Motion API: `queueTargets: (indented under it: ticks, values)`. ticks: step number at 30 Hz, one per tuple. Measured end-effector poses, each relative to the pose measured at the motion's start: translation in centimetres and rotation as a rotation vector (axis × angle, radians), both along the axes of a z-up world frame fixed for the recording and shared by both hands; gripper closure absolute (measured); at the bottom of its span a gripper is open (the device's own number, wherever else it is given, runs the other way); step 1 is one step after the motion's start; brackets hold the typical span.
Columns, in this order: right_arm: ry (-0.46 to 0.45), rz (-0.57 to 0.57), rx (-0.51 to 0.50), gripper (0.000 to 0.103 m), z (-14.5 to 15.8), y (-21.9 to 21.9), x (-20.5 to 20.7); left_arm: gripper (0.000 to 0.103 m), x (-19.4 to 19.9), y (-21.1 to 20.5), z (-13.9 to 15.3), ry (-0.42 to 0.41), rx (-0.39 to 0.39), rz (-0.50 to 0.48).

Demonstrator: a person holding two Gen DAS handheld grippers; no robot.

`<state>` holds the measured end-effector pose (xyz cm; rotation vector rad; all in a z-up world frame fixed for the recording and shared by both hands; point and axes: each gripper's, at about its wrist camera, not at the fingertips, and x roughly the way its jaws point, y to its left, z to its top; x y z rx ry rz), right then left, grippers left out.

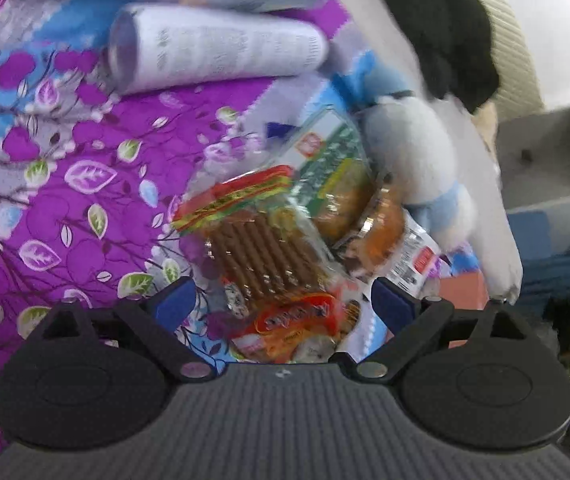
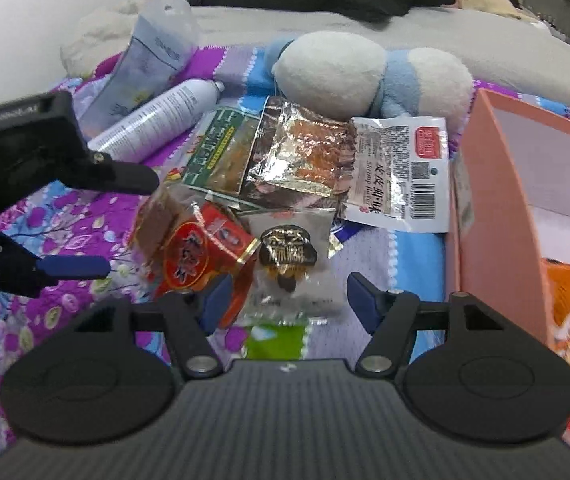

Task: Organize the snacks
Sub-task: 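Grasp the brown stick snack packet with the left tool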

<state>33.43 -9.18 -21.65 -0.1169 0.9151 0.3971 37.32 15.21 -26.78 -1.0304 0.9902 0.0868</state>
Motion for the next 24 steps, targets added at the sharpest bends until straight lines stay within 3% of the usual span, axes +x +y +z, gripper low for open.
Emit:
queueTargets:
  ticks: [6, 12, 15, 24]
  values:
    - [0.017, -0.002, 0.003, 0.038, -2.0, 0.2, 1.4, 0.007, 1.2, -0.1, -1.5, 0.009, -0.035, 0.059]
    - [0.039, 0.015, 0.004, 0.036, -3.2, 0.4, 2.0, 0.008, 2.3, -1.7, -1.8, 0.077, 0.059, 0.041]
    - [0.016, 0.025, 0.008, 0.039, -3.3, 0.2, 1.7, 0.009, 2.0, -1.9, -1.9, 0.065, 0.077, 0.049]
    - [-0.046, 0.014, 0.031, 0.045, -2.9, -1.5, -0.7, 0.031, -0.3, -3.5, -1.5, -0.008, 0.132, -0.003]
